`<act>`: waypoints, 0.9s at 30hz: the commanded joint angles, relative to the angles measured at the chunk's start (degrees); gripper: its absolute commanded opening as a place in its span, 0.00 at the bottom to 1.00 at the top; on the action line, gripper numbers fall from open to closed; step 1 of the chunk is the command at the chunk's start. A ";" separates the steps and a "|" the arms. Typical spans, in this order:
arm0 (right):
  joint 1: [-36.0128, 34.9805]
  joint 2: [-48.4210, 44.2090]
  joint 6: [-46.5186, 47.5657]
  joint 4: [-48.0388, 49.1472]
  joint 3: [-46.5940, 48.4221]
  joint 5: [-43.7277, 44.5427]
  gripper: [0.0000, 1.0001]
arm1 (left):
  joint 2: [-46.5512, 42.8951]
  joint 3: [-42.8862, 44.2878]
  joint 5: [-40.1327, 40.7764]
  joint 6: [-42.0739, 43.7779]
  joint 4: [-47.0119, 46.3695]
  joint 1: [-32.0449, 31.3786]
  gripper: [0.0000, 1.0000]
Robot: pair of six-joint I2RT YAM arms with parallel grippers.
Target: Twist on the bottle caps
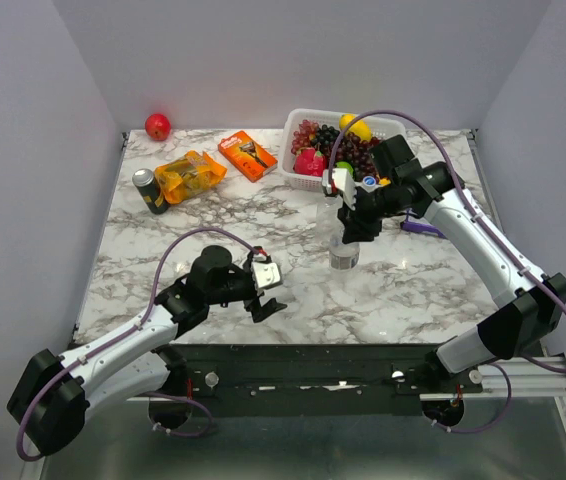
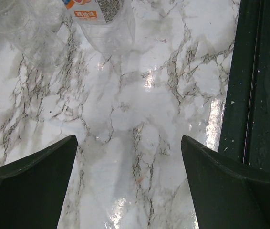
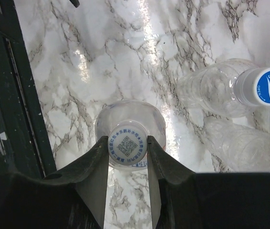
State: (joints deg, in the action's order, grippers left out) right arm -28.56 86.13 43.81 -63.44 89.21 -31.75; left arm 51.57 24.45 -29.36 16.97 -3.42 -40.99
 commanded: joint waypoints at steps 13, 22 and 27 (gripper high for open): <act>5.09 -1.40 -0.31 11.32 -9.67 -2.80 0.21 | 1.95 0.78 0.10 -0.54 1.84 1.97 0.99; 5.35 -1.49 -2.59 11.94 -10.37 -1.04 0.50 | 3.18 1.39 -0.08 -0.54 1.58 2.06 0.99; 5.44 -1.84 -2.77 12.20 -9.93 -0.95 0.57 | 3.54 1.48 -0.17 -0.62 1.14 2.06 0.99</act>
State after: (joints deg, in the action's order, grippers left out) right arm -23.51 85.43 41.80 -52.18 79.48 -33.47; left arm 54.72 24.53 -29.32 16.82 -2.00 -39.33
